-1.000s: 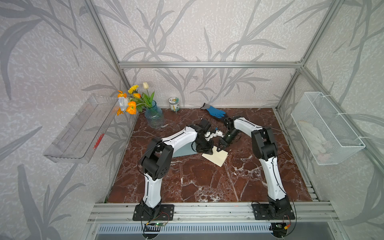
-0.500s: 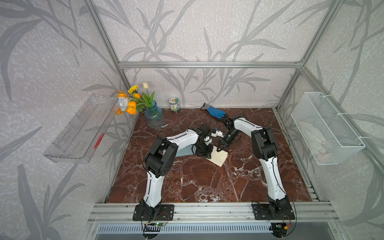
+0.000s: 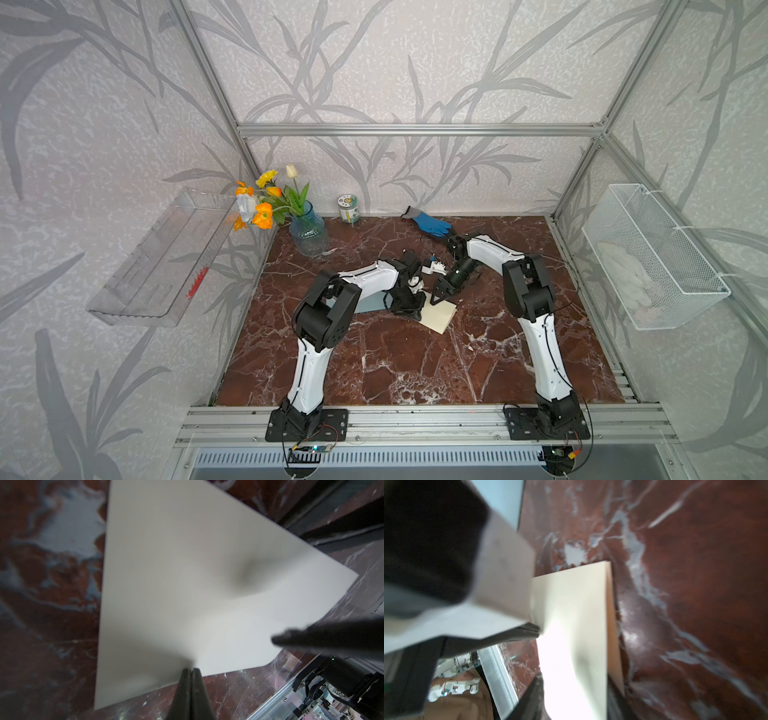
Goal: Fold the letter paper in half and place it into the envelope
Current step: Fold the letter paper at the center of the board.
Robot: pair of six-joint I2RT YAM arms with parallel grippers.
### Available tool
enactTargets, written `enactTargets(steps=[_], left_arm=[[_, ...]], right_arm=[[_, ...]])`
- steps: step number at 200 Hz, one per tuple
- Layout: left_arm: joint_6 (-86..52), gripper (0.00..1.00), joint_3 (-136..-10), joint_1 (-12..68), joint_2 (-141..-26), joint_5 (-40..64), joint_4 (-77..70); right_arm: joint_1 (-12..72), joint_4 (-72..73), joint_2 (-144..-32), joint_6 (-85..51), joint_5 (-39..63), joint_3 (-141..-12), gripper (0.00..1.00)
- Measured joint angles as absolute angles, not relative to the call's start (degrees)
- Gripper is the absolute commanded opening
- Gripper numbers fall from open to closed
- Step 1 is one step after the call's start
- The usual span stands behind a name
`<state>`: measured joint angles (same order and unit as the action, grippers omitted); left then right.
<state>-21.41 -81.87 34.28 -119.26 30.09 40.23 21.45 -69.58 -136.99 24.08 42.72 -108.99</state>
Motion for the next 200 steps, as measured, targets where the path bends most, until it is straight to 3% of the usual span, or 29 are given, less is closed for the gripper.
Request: enactTargets(steps=[61,86,89,90,91,96,97,98,99,101,128,200], left_arm=[[-21.89,0.02,-80.42,33.95,-118.74,30.94,38.68],[-24.23,0.01,-78.3,33.78,-117.56,31.14,36.6],[-24.58,0.01,-78.04,33.78,-117.4,31.14,36.27],[-24.84,0.01,-77.93,33.78,-117.36,31.18,36.14],[-24.93,0.01,-77.87,33.76,-117.34,31.2,36.1],[-25.67,0.0,-77.47,33.71,-117.1,31.22,35.57],[-25.89,0.0,-77.38,33.71,-117.08,31.29,35.42],[-26.02,0.0,-77.34,33.71,-117.05,31.31,35.31],[-26.28,0.0,-77.25,33.71,-117.03,31.31,35.18],[-26.55,0.0,-77.12,33.71,-116.97,31.33,35.14],[-32.16,0.0,-75.5,33.39,-116.31,32.25,32.32],[-42.02,0.0,-75.7,33.19,-116.42,32.34,32.12]], right_arm=[[17.26,-64.77,-123.87,16.36,29.12,-107.96,0.99],[17.74,-55.42,-109.8,4.32,21.98,-99.55,1.0],[17.96,-54.0,-107.87,2.81,21.91,-97.73,0.89],[18.09,-53.1,-106.72,1.76,21.85,-96.73,0.77],[18.15,-52.6,-106.13,1.26,21.85,-96.16,0.77],[18.61,-49.15,-101.8,-2.15,22.52,-91.74,0.35],[18.68,-48.64,-101.19,-2.52,22.81,-91.11,0.17],[18.76,-47.57,-100.03,-3.07,22.81,-89.91,0.17],[18.83,-47.2,-99.5,-3.53,23.0,-89.34,0.03],[18.94,-45.69,-97.91,-5.1,23.51,-87.64,0.0],[21.52,-34.89,-87.09,-20.71,27.05,-71.46,0.0],[31.29,-35.81,-96.62,-39.07,23.79,-66.13,0.0]])
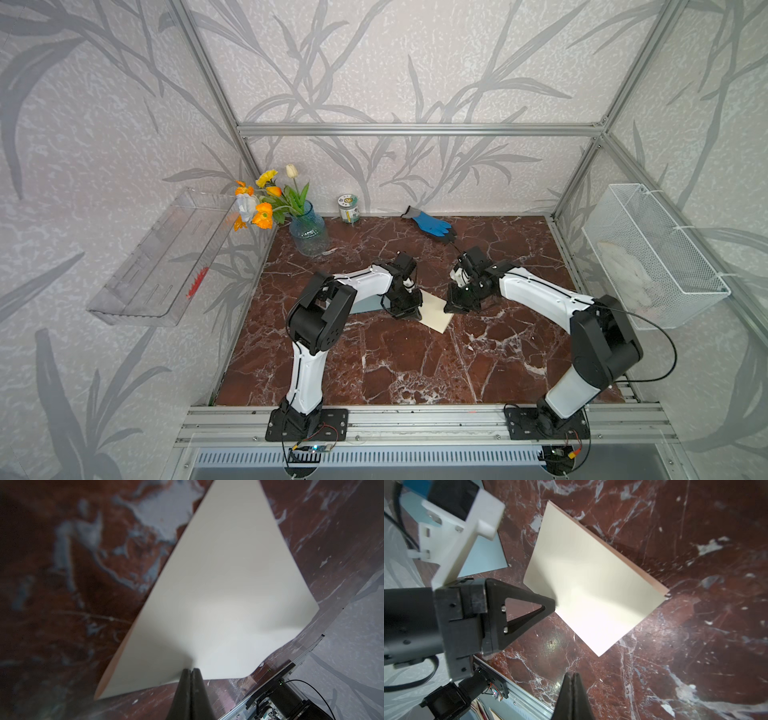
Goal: Fold the letter paper in half and place it into the envelope
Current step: Fold the letter paper at the center of the board.
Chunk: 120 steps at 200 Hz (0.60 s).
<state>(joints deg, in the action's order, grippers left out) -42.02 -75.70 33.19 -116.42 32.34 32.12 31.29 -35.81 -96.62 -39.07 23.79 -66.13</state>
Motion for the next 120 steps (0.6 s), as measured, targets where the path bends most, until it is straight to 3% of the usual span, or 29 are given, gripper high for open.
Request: enactTargets(steps=[38,120], left_arm=[[-43.9,0.0,-75.92,33.26,-116.42,31.44,32.32],[-45.08,0.0,-75.13,33.36,-115.87,30.68,31.42]], right_arm=[[35.94,-30.46,-99.88,-46.3,21.41,-64.53,0.0],[36.64,-21.12,-106.34,-55.0,19.59,-62.67,0.0]])
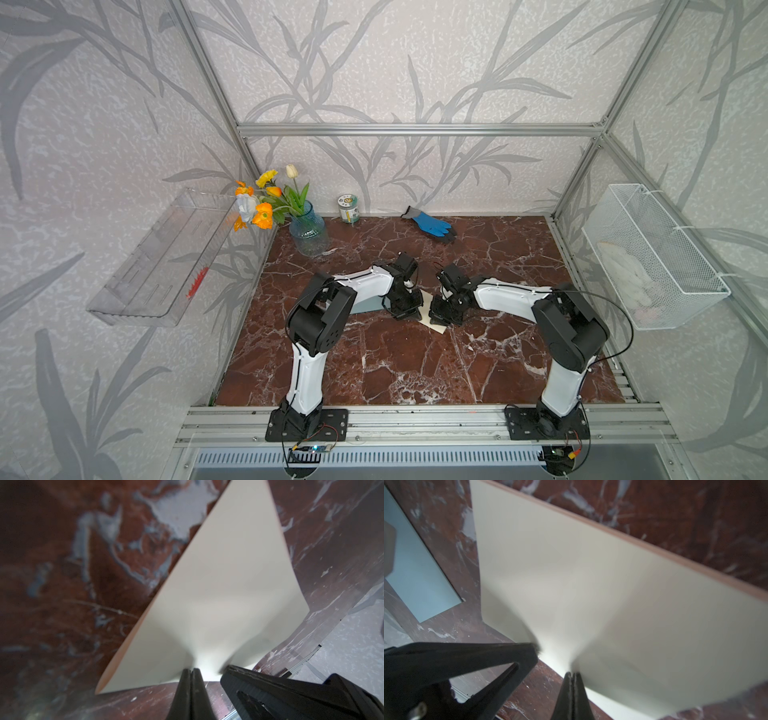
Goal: Fold the letter paper in half and place it into the envelope
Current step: Fold the letter paper at the center of the board.
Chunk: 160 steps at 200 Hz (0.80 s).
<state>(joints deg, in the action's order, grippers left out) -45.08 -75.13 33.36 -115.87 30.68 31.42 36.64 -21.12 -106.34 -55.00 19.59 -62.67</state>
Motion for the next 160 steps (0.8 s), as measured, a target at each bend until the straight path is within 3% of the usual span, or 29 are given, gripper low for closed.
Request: enactTargets(steps=[160], left_arm=[[-44.27,0.0,-75.64,33.5,-115.9,29.8,32.21]], right_arm=[[38.2,-16.53,-106.78,-56.05,20.43,-60.75,0.0]])
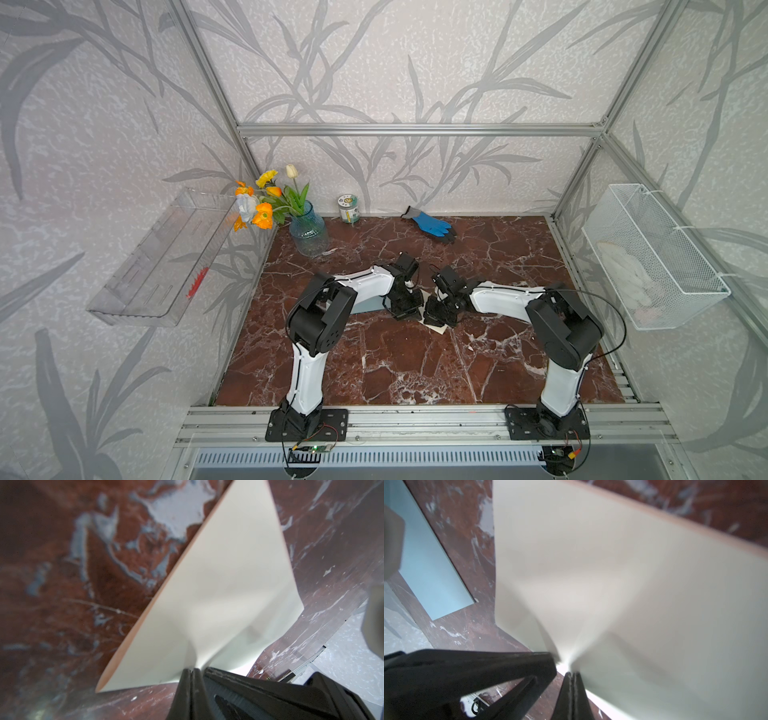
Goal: Fold the letter paper in half and place it into the envelope
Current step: Fold the letter paper at the center of the board.
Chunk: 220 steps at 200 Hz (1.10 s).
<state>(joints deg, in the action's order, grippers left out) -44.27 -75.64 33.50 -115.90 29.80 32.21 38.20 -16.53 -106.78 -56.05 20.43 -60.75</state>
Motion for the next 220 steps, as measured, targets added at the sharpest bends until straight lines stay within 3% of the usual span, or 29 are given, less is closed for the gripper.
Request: enactTargets(steps=[100,220], left_arm=[[-38.09,0.0,-76.14,27.7,-115.81,28.45,34.28],[-35.51,0.0,-78.54,27.66,-115.39,22.0,39.38]], right_arm=[[38.33,-16.05,-104.07,-55.42,20.47,-57.12,0.0],[38.33,-16.05,-104.05,-55.46,20.49,-57.12,0.0]])
